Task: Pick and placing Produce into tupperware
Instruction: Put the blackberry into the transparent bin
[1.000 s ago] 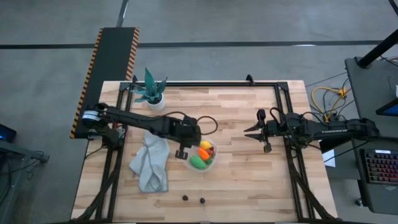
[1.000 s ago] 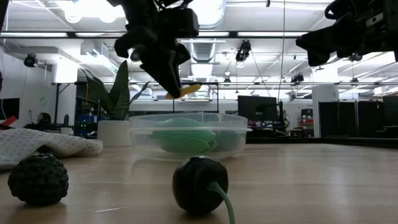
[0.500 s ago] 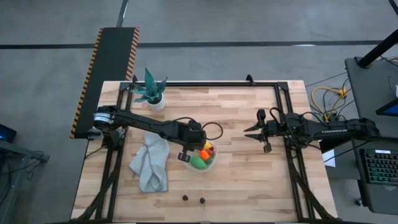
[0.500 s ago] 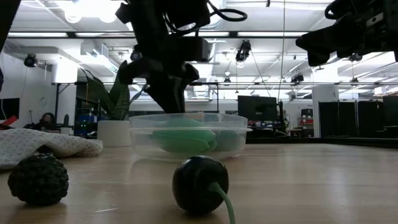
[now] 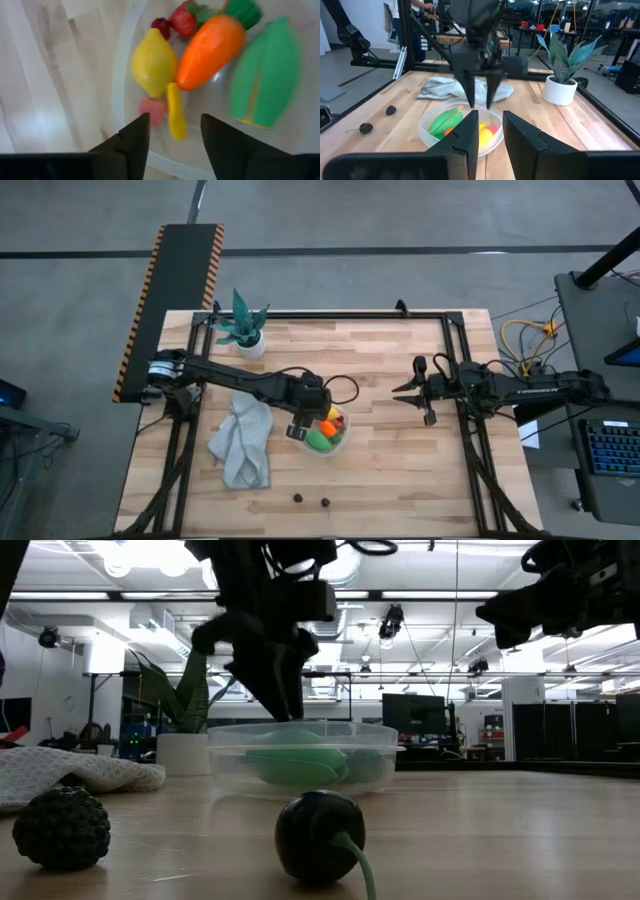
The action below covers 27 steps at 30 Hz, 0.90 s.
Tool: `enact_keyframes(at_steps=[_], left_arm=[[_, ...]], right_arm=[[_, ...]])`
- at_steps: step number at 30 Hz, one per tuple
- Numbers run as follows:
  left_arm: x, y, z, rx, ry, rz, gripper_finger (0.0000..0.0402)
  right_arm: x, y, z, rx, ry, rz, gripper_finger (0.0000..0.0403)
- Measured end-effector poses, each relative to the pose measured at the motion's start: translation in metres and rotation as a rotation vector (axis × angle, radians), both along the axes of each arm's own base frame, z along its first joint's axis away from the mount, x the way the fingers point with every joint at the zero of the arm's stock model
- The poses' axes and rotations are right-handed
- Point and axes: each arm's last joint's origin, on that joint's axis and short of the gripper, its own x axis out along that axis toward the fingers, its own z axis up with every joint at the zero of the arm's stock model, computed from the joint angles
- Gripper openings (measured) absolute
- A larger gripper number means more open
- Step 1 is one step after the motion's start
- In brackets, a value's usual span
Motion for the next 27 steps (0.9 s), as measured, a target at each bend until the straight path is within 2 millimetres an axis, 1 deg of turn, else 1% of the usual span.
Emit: enact_keyframes(at_steps=[3, 7, 11, 15, 18, 21, 24, 27], left_arm=[[-0.002, -0.017, 0.012, -0.037, 0.029, 0.003, 0.0167], [-0.006, -0.051, 0.032, -0.068, 0.027, -0.023, 0.0163], [-0.015, -0.085, 0.047, -0.09, 0.021, -0.059, 0.0161], [-0.023, -0.114, 0.057, -0.114, -0.015, -0.048, 0.0161], [-0.03, -0.131, 0.059, -0.13, -0.021, -0.064, 0.0161], [-0.033, -0.143, 0.058, -0.16, -0.056, -0.047, 0.0161], [-0.031, -0.149, 0.051, -0.199, -0.042, 0.01, 0.0165], [-0.028, -0.152, 0.041, -0.242, 0.01, 0.054, 0.0185]], right_arm=[[0.0, 0.0, -0.001, 0.0, 0.006, 0.0, 0.0084], [0.0, 0.0, 0.0, -0.008, 0.003, 0.0, 0.0083], [0.0, 0.0, 0.0, -0.008, 0.002, 0.0, 0.0076], [0.0, 0.0, 0.0, -0.007, 0.0, 0.0, 0.0072], [0.0, 0.0, 0.0, -0.001, 0.0, 0.0, 0.0074], [0.0, 0.0, 0.0, -0.001, -0.001, 0.0, 0.0079], [0.0, 0.0, 0.0, -0.001, -0.003, 0.0, 0.0083], [0.0, 0.0, 0.0, -0.001, -0.005, -0.001, 0.0086]])
